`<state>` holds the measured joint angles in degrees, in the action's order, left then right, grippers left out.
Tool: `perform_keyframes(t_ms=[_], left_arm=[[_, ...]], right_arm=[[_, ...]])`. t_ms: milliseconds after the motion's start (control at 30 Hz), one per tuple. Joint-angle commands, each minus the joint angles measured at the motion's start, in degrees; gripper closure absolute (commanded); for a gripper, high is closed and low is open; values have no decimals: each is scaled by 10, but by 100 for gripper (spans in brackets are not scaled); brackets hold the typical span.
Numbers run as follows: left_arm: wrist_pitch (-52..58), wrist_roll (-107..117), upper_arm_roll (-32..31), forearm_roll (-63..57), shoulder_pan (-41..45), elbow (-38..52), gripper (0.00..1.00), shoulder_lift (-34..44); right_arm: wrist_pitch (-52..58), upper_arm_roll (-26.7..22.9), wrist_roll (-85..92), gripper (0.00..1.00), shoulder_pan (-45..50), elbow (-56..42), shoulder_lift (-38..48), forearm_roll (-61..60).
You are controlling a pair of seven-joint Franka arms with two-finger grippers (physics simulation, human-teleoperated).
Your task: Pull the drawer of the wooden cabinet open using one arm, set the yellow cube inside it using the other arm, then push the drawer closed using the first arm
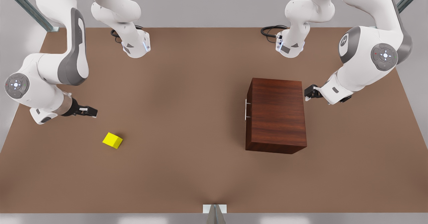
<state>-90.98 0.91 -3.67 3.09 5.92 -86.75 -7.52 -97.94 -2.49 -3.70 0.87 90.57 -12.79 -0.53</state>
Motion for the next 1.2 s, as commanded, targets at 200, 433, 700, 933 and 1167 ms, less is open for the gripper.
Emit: perform_keyframes(t_ms=[200, 433, 700, 933, 1167], left_arm=[[5, 230, -2, -68, 185, 18, 0, -54], [-31, 455, -7, -167, 330, 266, 0, -304], [-39, 401, 0, -193, 310, 277, 0, -337], [-30, 459, -1, -235, 349, 134, 0, -279], [-58, 492, 0, -242, 355, 131, 0, -299]], right_arm=[[-23, 4, -10, 0, 1, 0, -6, 1], [-23, 3, -13, 0, 0, 0, -9, 0], [-23, 4, -14, 0, 0, 0, -13, 0], [-23, 4, -14, 0, 0, 0, -13, 1], [-23, 4, -13, 0, 0, 0, -14, 1]])
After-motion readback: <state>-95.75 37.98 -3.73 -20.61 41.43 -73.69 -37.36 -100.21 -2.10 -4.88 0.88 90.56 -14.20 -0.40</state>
